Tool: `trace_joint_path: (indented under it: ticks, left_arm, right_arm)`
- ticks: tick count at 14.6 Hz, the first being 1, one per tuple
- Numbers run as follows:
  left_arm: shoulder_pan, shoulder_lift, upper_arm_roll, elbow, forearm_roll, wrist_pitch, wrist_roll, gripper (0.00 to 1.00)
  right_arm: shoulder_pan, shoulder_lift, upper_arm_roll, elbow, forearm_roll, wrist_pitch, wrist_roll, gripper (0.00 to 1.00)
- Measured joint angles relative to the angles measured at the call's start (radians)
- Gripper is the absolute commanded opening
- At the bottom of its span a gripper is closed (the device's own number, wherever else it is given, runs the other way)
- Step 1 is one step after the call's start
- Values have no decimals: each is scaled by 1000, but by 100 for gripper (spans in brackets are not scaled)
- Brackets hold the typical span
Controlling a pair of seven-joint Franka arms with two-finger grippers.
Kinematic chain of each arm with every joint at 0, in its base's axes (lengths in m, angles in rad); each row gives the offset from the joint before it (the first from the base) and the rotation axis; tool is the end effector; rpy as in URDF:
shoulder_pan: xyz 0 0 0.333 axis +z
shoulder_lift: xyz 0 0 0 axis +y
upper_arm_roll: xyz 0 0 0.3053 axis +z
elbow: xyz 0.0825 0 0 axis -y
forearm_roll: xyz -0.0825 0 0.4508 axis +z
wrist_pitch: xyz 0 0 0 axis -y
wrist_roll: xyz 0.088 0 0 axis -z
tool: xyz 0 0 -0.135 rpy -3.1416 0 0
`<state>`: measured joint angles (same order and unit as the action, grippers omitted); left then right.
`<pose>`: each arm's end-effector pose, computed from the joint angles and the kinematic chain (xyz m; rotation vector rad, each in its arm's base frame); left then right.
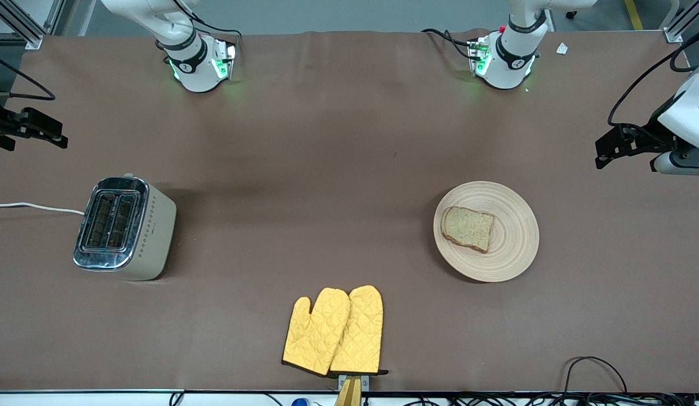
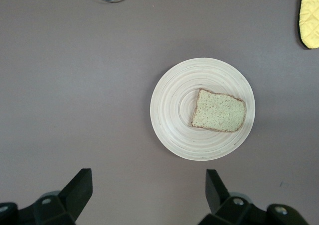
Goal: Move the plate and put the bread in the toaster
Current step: 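Move the left gripper down to the wooden plate's rim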
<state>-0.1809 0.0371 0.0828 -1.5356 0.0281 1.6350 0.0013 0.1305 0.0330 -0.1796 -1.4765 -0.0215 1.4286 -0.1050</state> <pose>0.6381 -0.0600 0.5876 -3.1080 0.1563 -0.0994 0.6133 -0.0316 0.6041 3.1168 0.0835 -0.1283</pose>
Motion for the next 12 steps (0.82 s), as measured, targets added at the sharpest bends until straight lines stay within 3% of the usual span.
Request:
trace_joint_path:
  ticks: [7,12]
  left_arm:
    - [-1,4,0,-3,-2,-28,-6,100]
    - [18,34,1,-20,-94,-62,-9,100]
  right_arm:
    - [2,0,5,0,1,-1,0,100]
    - [12,0,10,0,2,-2,0,100]
